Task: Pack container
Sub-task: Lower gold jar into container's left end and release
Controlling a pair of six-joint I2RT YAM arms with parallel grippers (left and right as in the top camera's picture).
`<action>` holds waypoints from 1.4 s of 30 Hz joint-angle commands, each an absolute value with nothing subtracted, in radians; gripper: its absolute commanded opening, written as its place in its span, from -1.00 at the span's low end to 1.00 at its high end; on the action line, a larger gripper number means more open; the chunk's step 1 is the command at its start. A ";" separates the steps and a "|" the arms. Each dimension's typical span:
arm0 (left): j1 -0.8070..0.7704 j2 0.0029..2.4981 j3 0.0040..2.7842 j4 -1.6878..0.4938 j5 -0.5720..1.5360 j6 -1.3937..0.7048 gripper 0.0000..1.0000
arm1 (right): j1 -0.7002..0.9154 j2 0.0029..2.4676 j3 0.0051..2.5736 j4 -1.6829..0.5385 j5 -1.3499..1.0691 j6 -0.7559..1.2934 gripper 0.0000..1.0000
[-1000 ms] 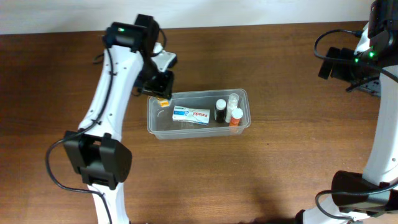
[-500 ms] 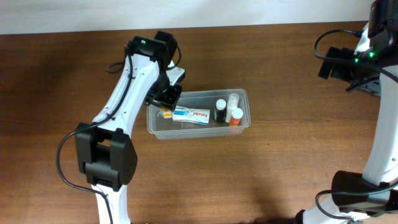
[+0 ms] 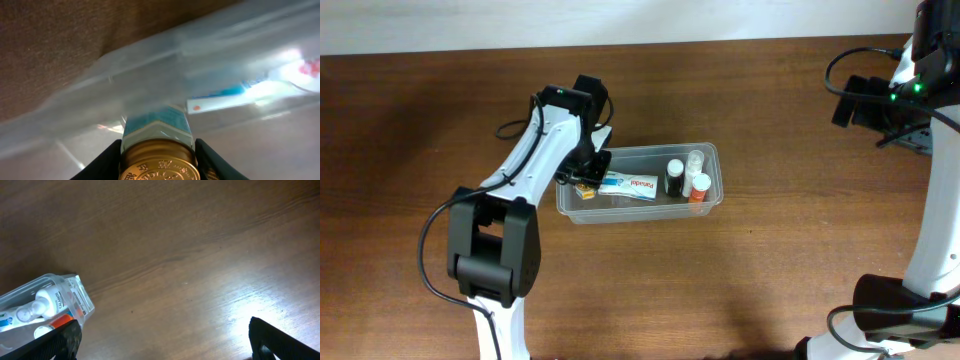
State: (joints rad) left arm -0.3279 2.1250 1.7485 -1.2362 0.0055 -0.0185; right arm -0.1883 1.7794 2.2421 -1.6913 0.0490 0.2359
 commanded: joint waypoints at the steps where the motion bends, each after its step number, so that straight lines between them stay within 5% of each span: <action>1: -0.324 2.130 1.732 -1.214 -0.024 -0.078 -0.10 | -0.191 1.774 2.248 -1.691 0.061 0.244 0.97; 9: -0.324 2.130 1.732 -1.173 -0.023 -0.109 -0.09 | -0.191 1.774 2.248 -1.691 0.061 0.244 0.97; 20: -0.324 2.130 1.732 -1.173 -0.023 -0.109 0.17 | -0.191 1.774 2.248 -1.691 0.061 0.244 0.97; 29: -0.327 2.115 1.825 -1.264 -0.023 -0.109 0.98 | -0.191 1.774 2.248 -1.691 0.061 0.244 0.97; 42: -0.327 1.898 1.904 -1.356 0.014 -0.109 0.99 | -0.191 1.774 2.248 -1.691 0.061 0.244 0.97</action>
State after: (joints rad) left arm -0.3290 2.0140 1.8740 -1.3357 -0.0105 -0.1104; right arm -0.1883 1.7790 2.2421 -1.6913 0.0490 0.2363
